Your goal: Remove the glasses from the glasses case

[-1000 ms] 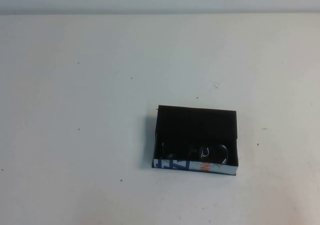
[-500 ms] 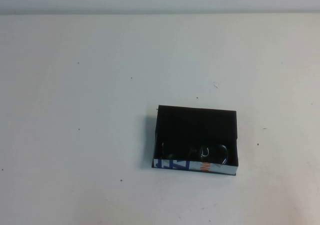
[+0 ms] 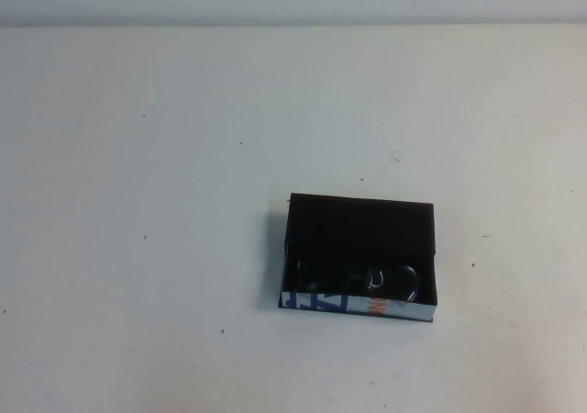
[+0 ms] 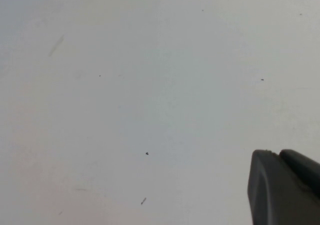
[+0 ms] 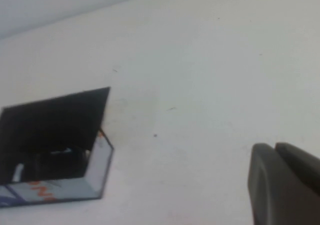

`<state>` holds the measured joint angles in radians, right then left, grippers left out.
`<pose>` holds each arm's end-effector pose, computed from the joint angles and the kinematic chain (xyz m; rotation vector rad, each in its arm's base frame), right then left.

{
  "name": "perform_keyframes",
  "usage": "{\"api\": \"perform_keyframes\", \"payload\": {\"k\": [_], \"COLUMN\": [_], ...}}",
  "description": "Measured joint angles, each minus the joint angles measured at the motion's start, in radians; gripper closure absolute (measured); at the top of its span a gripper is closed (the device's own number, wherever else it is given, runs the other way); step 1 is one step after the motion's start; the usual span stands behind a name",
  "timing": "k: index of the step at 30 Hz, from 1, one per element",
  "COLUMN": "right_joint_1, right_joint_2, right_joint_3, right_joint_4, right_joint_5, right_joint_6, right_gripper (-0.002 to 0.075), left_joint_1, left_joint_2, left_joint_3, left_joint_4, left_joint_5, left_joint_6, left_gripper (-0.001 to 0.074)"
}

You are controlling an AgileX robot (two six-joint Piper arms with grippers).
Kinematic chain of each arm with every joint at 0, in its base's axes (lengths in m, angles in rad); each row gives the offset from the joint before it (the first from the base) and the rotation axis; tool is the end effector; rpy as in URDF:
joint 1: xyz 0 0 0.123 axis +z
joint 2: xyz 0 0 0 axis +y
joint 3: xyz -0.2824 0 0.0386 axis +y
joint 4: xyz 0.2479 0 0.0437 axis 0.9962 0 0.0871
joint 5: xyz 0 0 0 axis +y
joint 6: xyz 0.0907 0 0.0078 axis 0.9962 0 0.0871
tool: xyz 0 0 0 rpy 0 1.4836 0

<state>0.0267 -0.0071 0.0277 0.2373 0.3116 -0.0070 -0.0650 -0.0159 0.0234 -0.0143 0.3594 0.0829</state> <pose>0.0541 0.0080 0.1768 0.1230 1.8093 0.2400 0.0526 -0.0039 0.1737 0.1279 1.8460 -0.0015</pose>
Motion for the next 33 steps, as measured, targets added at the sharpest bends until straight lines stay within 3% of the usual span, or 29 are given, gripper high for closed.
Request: {"api": "perform_keyframes", "payload": {"k": [3,9,11,21,27,33], "right_joint_1": [0.000,0.000,0.000,0.000,0.000,0.000], "right_joint_2": [0.000,0.000,0.000,0.000,0.000,0.097], "right_joint_3": [0.000,0.000,0.000,0.000,-0.025,-0.260], "right_joint_4": [0.167,0.677,0.758,0.790,0.808,0.723], "right_joint_5": [0.000,-0.007,-0.017,0.036,0.162,0.318], "right_joint_6": [0.000,0.000,0.000,-0.010,-0.195,-0.422], "right_gripper": [0.0743,0.0743,0.0743,0.0743,0.0743,0.0743], "left_joint_1": [0.000,0.000,0.000,0.000,0.000,0.000], "left_joint_2": [0.000,0.000,0.000,0.000,0.000,0.000], "left_joint_3": [0.000,0.000,0.000,0.000,0.000,0.000], "left_joint_4": [0.000,0.000,0.000,0.000,0.000,0.000], "left_joint_5": [0.000,0.000,0.000,0.000,0.000,0.000], "left_joint_6": [0.000,0.000,0.000,0.000,0.000,0.000], "left_gripper": [0.0739,0.0739,0.0739,0.0739,0.0739,0.0739]}}
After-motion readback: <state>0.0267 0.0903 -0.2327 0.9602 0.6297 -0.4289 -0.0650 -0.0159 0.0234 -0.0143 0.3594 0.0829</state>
